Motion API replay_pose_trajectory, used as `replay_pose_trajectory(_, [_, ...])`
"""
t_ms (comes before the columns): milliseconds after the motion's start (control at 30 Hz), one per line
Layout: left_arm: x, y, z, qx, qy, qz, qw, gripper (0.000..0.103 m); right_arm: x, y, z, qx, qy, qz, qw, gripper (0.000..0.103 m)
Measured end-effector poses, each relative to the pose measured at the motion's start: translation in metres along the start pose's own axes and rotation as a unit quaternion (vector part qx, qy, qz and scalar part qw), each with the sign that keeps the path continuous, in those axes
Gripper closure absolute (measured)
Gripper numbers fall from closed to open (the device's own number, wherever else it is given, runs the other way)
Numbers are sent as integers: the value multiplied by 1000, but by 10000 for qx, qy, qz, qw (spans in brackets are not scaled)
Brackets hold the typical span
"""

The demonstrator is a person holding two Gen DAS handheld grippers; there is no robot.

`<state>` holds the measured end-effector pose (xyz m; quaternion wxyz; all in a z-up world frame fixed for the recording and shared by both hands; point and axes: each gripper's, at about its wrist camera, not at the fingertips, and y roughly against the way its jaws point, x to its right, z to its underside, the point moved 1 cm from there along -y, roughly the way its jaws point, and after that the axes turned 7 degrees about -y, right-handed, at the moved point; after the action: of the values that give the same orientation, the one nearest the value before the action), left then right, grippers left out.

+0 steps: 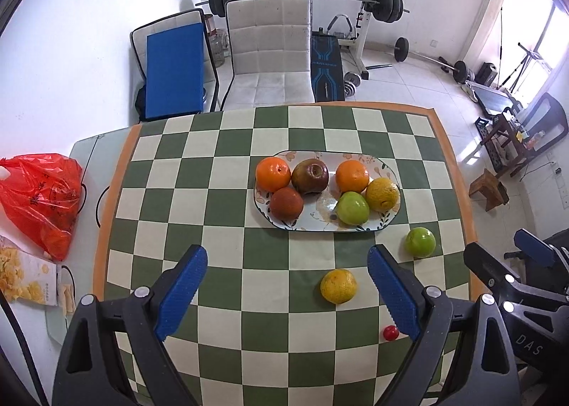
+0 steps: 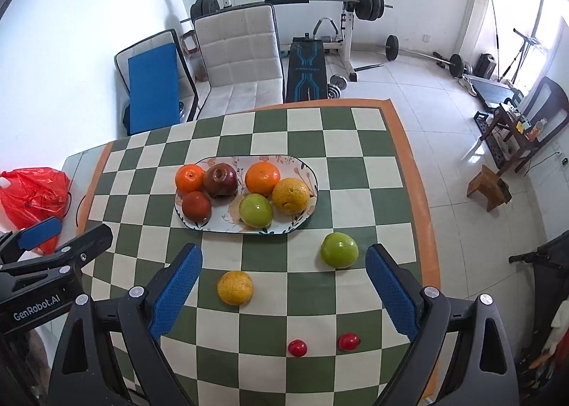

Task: Organize fruits
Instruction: 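Open both tools and lift them away from the plate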

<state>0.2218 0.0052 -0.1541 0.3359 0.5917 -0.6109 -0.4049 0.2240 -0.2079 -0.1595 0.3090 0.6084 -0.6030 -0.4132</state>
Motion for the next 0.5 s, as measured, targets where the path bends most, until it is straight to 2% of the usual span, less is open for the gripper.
replay_pose_trajectory(367, [6,7,13,-20,-19,54,10000,11,0,5,7,-10,-175,-219,9996,8])
replay_pose_trajectory(467, [9,-6,13,-216,-51,145,9996,9,9,-4,5,-65,-373,-414,9984,8])
replay_pose_trajectory(500, [9,-13,13,-330,-37,185,9993,4,12,-8,4,-105,-397,-413,9983,8])
